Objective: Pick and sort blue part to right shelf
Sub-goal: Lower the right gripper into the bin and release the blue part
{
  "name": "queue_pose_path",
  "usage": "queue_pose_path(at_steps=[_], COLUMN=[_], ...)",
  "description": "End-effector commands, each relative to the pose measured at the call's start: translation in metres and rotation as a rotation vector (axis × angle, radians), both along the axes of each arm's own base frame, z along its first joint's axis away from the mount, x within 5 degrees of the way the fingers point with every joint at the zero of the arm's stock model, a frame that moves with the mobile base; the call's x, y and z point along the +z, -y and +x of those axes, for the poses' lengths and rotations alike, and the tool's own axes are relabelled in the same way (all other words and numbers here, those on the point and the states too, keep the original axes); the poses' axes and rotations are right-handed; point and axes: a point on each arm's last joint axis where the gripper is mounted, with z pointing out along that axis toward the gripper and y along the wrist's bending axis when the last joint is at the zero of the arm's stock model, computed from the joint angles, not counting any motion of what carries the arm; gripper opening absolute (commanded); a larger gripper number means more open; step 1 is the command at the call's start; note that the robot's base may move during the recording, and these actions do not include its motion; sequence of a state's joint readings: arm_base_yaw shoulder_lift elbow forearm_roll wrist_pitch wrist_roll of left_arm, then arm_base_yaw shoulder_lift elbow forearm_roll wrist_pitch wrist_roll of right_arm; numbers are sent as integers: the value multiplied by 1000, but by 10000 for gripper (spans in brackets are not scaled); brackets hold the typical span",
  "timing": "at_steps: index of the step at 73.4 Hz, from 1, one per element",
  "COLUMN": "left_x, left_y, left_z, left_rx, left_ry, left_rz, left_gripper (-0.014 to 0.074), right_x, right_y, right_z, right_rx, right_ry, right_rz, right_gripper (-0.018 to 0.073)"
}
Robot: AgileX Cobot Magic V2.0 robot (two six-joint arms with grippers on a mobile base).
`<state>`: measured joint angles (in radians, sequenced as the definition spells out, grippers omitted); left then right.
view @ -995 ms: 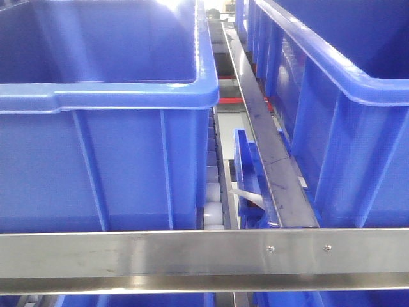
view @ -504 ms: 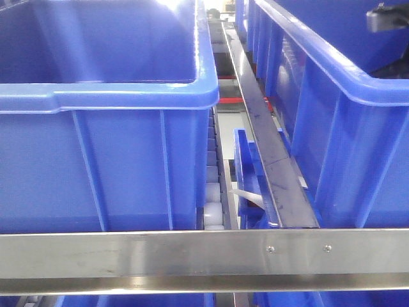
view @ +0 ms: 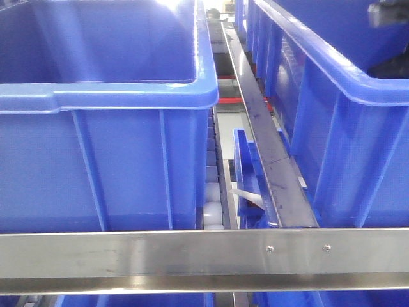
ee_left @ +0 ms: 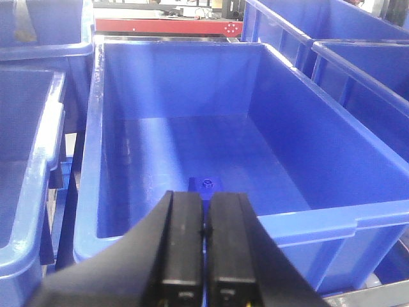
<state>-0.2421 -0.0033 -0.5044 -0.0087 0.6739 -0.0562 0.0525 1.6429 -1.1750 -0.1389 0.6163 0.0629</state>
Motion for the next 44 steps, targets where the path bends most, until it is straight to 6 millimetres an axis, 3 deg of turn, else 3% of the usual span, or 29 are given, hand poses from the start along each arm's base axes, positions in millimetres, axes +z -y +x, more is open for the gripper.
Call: queue_pose_path(at_steps=[1,8,17,25,33,44], left_x=[14,14,14,14,14,14], left_y=[0,0,0,0,0,0], left_z=[-1,-1,-1,-1,-1,-1], left_rx=[-4,-4,-4,-4,-4,-4], left_ry=[78,78,78,78,78,78], left_rz=[-34,-34,-34,-34,-34,-34], left_gripper=[132,132,132,132,132,132], right_x=[54,81,119,141,152,139], right_y=[4,4,5,5,5,6], right_z=[-14,-34,-71,-104,-145,-197], right_rx=[-2,-9,-16,-21,-21,-17], right_ry=[174,232,313,374,445,520], right_rz=[4,19,38,65,100,120], right_gripper=[562,435,186,45,36,36])
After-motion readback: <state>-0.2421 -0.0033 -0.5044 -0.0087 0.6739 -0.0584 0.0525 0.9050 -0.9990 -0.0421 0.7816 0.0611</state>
